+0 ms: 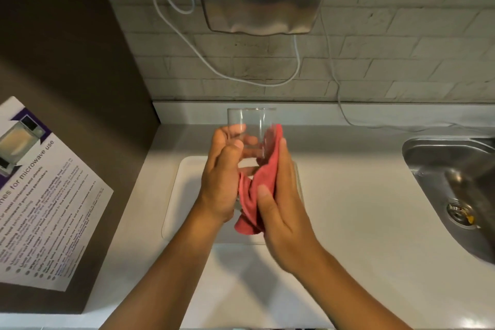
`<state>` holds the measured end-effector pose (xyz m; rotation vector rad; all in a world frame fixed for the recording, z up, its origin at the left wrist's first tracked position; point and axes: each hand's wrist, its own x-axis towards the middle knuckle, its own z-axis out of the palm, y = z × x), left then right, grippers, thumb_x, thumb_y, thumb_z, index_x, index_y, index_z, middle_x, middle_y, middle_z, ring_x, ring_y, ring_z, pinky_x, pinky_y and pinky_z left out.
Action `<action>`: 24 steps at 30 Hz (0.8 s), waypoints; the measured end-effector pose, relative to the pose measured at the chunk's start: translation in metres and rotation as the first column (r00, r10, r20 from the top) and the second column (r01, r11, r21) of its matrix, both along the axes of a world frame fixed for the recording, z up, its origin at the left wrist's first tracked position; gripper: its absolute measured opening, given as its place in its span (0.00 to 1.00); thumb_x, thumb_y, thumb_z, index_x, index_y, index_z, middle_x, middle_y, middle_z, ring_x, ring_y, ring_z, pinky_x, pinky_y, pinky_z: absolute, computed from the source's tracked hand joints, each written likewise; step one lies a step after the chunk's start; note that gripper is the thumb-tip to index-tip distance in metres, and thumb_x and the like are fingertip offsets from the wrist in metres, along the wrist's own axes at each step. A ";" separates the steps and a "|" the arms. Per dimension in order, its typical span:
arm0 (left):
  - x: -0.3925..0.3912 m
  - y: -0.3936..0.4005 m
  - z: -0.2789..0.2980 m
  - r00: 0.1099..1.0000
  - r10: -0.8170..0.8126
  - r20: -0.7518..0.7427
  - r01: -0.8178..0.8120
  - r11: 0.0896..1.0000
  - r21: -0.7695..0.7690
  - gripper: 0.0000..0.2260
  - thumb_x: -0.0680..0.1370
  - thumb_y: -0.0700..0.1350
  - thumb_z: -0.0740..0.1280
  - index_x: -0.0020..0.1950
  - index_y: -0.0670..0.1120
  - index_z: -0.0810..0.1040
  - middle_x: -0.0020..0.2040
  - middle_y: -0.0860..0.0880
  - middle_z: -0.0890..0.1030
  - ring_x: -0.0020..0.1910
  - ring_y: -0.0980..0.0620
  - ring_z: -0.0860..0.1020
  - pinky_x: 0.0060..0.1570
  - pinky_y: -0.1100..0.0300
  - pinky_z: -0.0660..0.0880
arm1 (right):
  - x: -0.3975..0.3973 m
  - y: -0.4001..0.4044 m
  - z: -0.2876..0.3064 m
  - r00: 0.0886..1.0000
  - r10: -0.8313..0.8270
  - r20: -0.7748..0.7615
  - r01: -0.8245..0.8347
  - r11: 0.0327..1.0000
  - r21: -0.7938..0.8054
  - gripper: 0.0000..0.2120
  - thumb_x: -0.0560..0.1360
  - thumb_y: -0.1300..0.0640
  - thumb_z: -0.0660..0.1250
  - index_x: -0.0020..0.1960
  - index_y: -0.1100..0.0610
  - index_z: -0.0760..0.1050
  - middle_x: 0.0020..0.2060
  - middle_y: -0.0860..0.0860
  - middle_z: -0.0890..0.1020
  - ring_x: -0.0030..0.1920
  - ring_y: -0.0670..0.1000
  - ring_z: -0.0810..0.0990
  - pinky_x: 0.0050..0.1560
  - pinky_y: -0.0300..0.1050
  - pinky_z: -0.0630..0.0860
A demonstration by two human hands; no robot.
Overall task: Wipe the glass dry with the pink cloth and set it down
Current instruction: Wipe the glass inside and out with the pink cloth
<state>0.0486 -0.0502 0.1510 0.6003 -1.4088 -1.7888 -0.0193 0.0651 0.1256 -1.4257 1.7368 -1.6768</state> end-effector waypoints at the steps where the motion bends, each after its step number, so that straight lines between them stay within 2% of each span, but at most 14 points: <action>1: 0.001 0.000 -0.001 1.000 -0.010 0.017 0.010 1.000 -0.012 0.13 0.79 0.50 0.60 0.63 0.51 0.74 0.55 0.47 0.83 0.53 0.49 0.85 0.49 0.50 0.82 | 0.002 0.003 -0.004 1.000 0.003 0.005 -0.003 1.000 0.005 0.34 0.89 0.53 0.54 0.90 0.55 0.42 0.90 0.43 0.51 0.89 0.42 0.53 0.86 0.37 0.56; 3: 0.001 0.004 -0.004 0.998 -0.025 0.050 0.027 0.999 -0.039 0.14 0.79 0.52 0.61 0.63 0.52 0.74 0.55 0.48 0.83 0.52 0.51 0.85 0.48 0.53 0.82 | -0.005 0.000 0.000 0.999 0.010 0.035 -0.010 1.000 0.000 0.33 0.89 0.56 0.54 0.89 0.55 0.44 0.89 0.43 0.53 0.89 0.42 0.54 0.87 0.40 0.57; 6: -0.002 0.013 -0.010 0.998 -0.018 0.063 0.020 0.999 -0.037 0.21 0.75 0.57 0.65 0.64 0.50 0.75 0.54 0.50 0.86 0.53 0.48 0.86 0.49 0.57 0.83 | -0.025 -0.012 0.017 0.990 -0.015 0.142 0.022 0.999 -0.048 0.31 0.88 0.55 0.53 0.89 0.54 0.49 0.88 0.48 0.60 0.87 0.48 0.62 0.87 0.57 0.62; 7: -0.003 0.014 -0.009 0.998 -0.004 0.056 0.006 1.000 -0.021 0.21 0.75 0.56 0.66 0.65 0.48 0.75 0.55 0.49 0.87 0.55 0.45 0.86 0.51 0.56 0.84 | -0.027 -0.016 0.022 0.988 -0.024 0.151 0.033 0.998 -0.059 0.31 0.88 0.55 0.53 0.89 0.55 0.50 0.88 0.48 0.61 0.87 0.48 0.64 0.86 0.58 0.64; 9: -0.004 0.012 -0.004 0.999 0.019 0.034 -0.019 1.000 0.002 0.19 0.79 0.53 0.63 0.67 0.45 0.74 0.55 0.48 0.87 0.57 0.42 0.86 0.53 0.52 0.84 | -0.023 -0.015 0.024 0.993 -0.021 0.117 0.028 0.998 -0.060 0.31 0.88 0.56 0.53 0.89 0.56 0.49 0.88 0.47 0.60 0.87 0.45 0.62 0.86 0.48 0.63; 11: -0.004 0.006 0.002 1.000 0.030 -0.001 -0.030 0.999 0.028 0.18 0.79 0.52 0.60 0.66 0.46 0.74 0.51 0.50 0.87 0.53 0.45 0.87 0.51 0.50 0.85 | -0.011 -0.007 0.015 0.999 -0.004 0.037 0.006 0.999 -0.041 0.32 0.89 0.56 0.53 0.89 0.57 0.46 0.89 0.46 0.57 0.88 0.44 0.59 0.85 0.40 0.60; 12: -0.003 0.003 0.005 0.999 0.027 -0.017 -0.026 0.999 0.042 0.17 0.79 0.52 0.60 0.65 0.47 0.75 0.50 0.51 0.86 0.52 0.48 0.86 0.51 0.48 0.84 | -0.005 -0.001 0.008 1.000 -0.001 0.005 0.001 0.999 -0.035 0.33 0.89 0.54 0.54 0.90 0.56 0.45 0.89 0.46 0.56 0.88 0.46 0.58 0.86 0.41 0.61; 14: -0.003 0.001 0.006 1.000 0.013 -0.017 -0.012 0.999 0.043 0.15 0.79 0.52 0.60 0.63 0.49 0.75 0.49 0.53 0.86 0.50 0.51 0.86 0.52 0.45 0.83 | 0.000 0.005 0.000 1.000 0.009 0.005 -0.009 1.000 -0.024 0.35 0.88 0.49 0.54 0.90 0.53 0.44 0.89 0.45 0.56 0.88 0.47 0.60 0.85 0.51 0.65; 16: -0.003 0.006 0.002 1.000 -0.012 0.004 0.012 0.999 0.034 0.15 0.79 0.51 0.60 0.64 0.48 0.74 0.48 0.54 0.86 0.49 0.53 0.86 0.49 0.52 0.85 | -0.007 0.001 0.004 0.999 0.012 0.043 -0.010 0.999 -0.032 0.33 0.88 0.51 0.54 0.90 0.53 0.46 0.89 0.43 0.57 0.88 0.45 0.59 0.85 0.55 0.64; 18: -0.005 0.013 -0.003 0.999 -0.036 0.012 0.035 0.998 0.049 0.15 0.79 0.50 0.61 0.63 0.47 0.75 0.49 0.53 0.87 0.49 0.53 0.86 0.46 0.59 0.84 | -0.021 -0.007 0.014 0.991 -0.010 0.134 0.019 0.998 -0.061 0.31 0.88 0.55 0.53 0.89 0.54 0.50 0.88 0.47 0.61 0.87 0.47 0.63 0.86 0.57 0.63; 20: -0.006 0.017 -0.003 0.999 -0.044 -0.016 0.045 0.995 0.092 0.15 0.78 0.49 0.62 0.61 0.45 0.77 0.52 0.48 0.87 0.50 0.50 0.86 0.48 0.58 0.84 | -0.031 -0.015 0.027 0.982 -0.044 0.185 0.057 0.996 -0.066 0.31 0.87 0.53 0.54 0.88 0.52 0.53 0.86 0.49 0.66 0.84 0.50 0.70 0.84 0.60 0.68; 21: -0.007 0.017 -0.002 0.999 -0.035 -0.032 0.039 0.994 0.104 0.16 0.78 0.50 0.63 0.62 0.44 0.77 0.54 0.46 0.87 0.52 0.48 0.86 0.51 0.56 0.85 | -0.032 -0.017 0.029 0.983 -0.045 0.180 0.059 0.996 -0.073 0.31 0.87 0.52 0.54 0.89 0.52 0.52 0.86 0.48 0.66 0.84 0.50 0.70 0.83 0.60 0.68; 22: -0.006 0.015 -0.001 0.999 -0.026 -0.039 0.029 0.995 0.097 0.17 0.77 0.50 0.64 0.63 0.44 0.76 0.55 0.45 0.87 0.54 0.47 0.86 0.53 0.54 0.84 | -0.029 -0.016 0.030 0.986 -0.033 0.165 0.047 0.995 -0.082 0.31 0.88 0.53 0.54 0.89 0.53 0.51 0.87 0.48 0.64 0.85 0.49 0.67 0.85 0.60 0.67; 24: -0.004 0.008 0.004 0.999 -0.019 -0.047 0.022 0.997 0.072 0.17 0.78 0.51 0.62 0.63 0.44 0.76 0.52 0.49 0.87 0.52 0.49 0.86 0.50 0.54 0.85 | -0.019 -0.009 0.021 0.995 -0.005 0.103 0.014 0.997 -0.080 0.32 0.89 0.56 0.53 0.90 0.55 0.47 0.89 0.46 0.59 0.88 0.49 0.61 0.87 0.58 0.62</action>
